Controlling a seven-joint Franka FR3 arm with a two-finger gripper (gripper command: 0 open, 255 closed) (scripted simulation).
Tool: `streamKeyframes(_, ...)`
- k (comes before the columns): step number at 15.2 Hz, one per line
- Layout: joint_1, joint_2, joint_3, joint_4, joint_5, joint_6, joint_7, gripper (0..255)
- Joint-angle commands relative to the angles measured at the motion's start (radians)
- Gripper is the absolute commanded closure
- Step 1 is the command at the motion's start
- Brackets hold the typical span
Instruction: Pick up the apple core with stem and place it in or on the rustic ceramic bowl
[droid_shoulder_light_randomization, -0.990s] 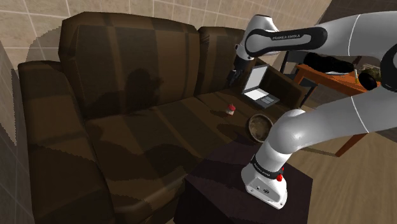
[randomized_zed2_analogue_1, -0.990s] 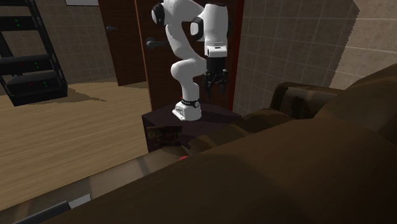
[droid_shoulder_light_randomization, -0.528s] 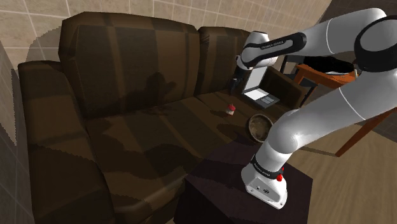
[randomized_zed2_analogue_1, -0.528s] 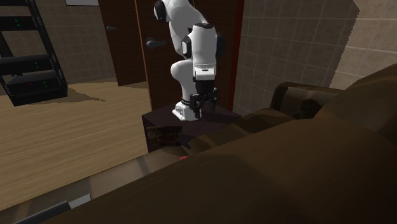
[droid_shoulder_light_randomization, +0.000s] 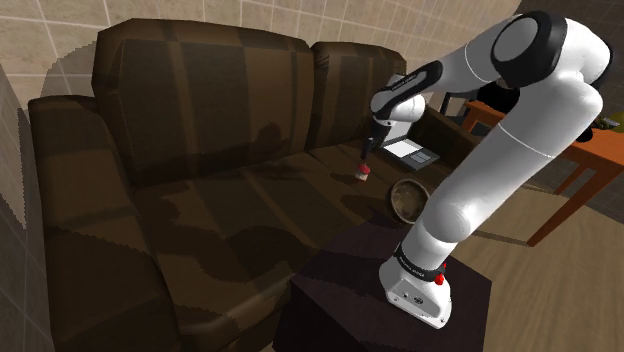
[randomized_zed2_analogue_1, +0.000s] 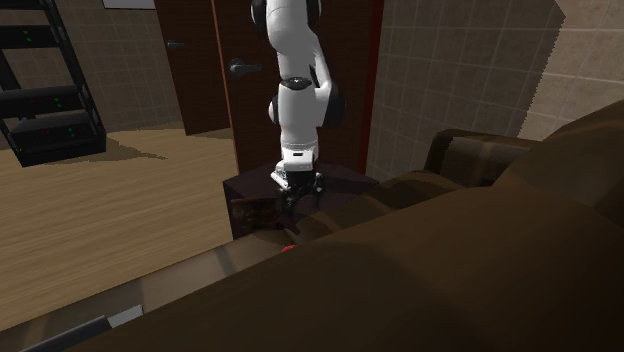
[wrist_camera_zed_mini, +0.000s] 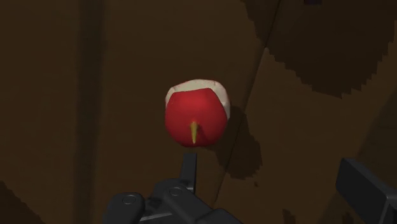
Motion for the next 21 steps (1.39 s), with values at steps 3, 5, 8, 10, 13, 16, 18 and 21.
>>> streamKeyframes(3,0.023,0.200,-0.066,0.066,0.221,0.074,-0.209,0)
streamKeyframes(5,0.002,0.277,-0.057,0.097,0.318,0.088,-0.294,0)
streamKeyframes(8,-0.018,0.325,-0.028,0.098,0.383,0.120,-0.341,0)
streamKeyframes(10,-0.033,0.357,-0.007,0.099,0.427,0.141,-0.372,0)
streamKeyframes(13,-0.054,0.398,0.023,0.104,0.483,0.166,-0.411,0)
streamKeyframes(16,-0.054,0.398,0.023,0.104,0.483,0.166,-0.411,0)
streamKeyframes(18,-0.054,0.398,0.023,0.104,0.483,0.166,-0.411,0)
streamKeyframes(21,-0.054,0.397,0.023,0.104,0.483,0.166,-0.411,255)
